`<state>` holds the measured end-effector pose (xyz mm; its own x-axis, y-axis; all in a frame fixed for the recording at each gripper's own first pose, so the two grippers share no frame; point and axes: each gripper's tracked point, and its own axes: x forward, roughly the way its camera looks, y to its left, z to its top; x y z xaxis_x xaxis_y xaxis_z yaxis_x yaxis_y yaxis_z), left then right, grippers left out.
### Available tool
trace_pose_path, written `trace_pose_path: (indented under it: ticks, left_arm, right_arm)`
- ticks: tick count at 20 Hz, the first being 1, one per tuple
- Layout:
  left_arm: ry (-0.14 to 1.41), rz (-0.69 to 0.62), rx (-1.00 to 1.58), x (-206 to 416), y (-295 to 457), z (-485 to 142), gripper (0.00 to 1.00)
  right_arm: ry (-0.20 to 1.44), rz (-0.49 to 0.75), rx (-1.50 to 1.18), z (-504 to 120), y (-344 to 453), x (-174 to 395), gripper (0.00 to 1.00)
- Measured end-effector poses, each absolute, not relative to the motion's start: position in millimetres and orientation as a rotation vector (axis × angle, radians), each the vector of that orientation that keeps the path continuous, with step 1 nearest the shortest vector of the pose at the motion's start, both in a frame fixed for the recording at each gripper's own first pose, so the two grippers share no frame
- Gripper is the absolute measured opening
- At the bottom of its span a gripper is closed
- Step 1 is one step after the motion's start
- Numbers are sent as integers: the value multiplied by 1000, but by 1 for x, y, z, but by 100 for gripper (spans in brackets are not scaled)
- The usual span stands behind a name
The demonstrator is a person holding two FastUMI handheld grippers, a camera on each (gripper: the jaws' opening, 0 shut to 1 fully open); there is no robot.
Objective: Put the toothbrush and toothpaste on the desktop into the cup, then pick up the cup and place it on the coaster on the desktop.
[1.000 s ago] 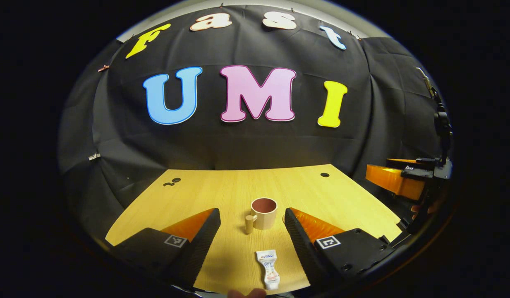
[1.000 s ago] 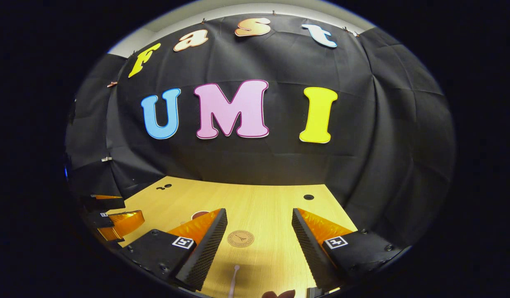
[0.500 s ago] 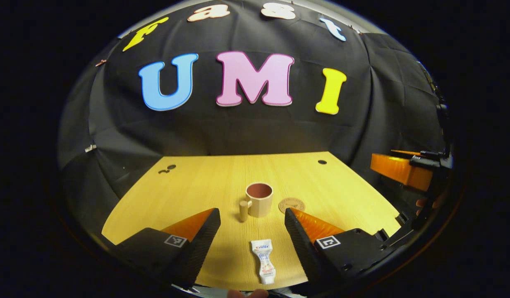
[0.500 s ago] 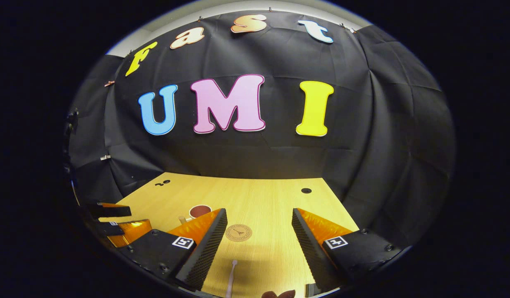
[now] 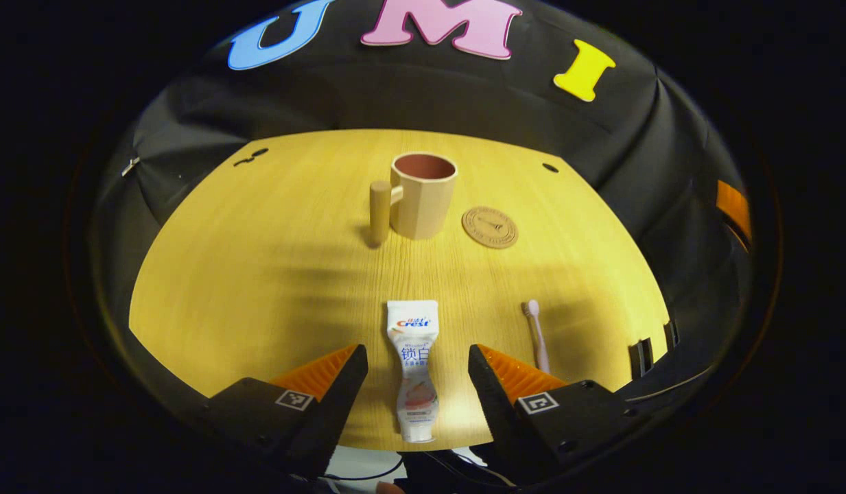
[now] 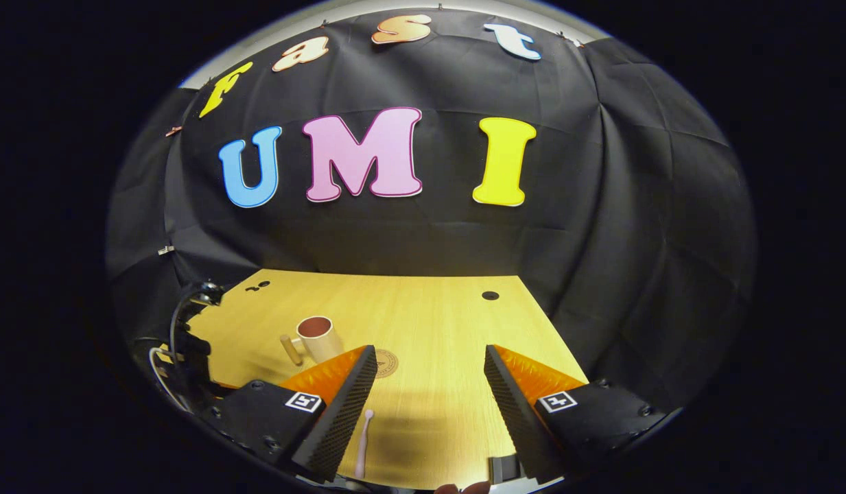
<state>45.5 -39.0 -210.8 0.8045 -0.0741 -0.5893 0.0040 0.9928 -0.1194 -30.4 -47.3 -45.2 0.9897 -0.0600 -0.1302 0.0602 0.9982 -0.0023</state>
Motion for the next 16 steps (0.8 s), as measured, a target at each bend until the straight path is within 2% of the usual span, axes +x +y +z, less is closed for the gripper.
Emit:
trace_pose_path:
  ticks: [1,3,5,6,7,8,10,16]
  left_arm:
    - [656,-39,-105,47,-38,-219,91]
    - [726,-32,-75,57,-36,-239,82]
    - [769,-30,-73,63,-39,-248,70]
    - [780,-25,-73,65,-40,-251,61]
    - [775,-22,-64,68,-40,-252,57]
    - [768,-28,-50,70,-41,-250,60]
    - [771,-24,1,69,-39,-254,48]
    - [764,-60,-12,66,-38,-253,31]
  right_arm:
    - [135,-65,2,-47,-49,-32,97]
    - [155,-77,6,-52,-58,-37,97]
    - [173,-83,9,-59,-60,-39,97]
    - [179,-85,10,-61,-60,-40,97]
    - [183,-85,13,-61,-60,-41,97]
    - [187,-85,13,-61,-59,-41,97]
    - [210,-81,3,-67,-55,-41,97]
    - [378,-30,36,-108,-26,-41,97]
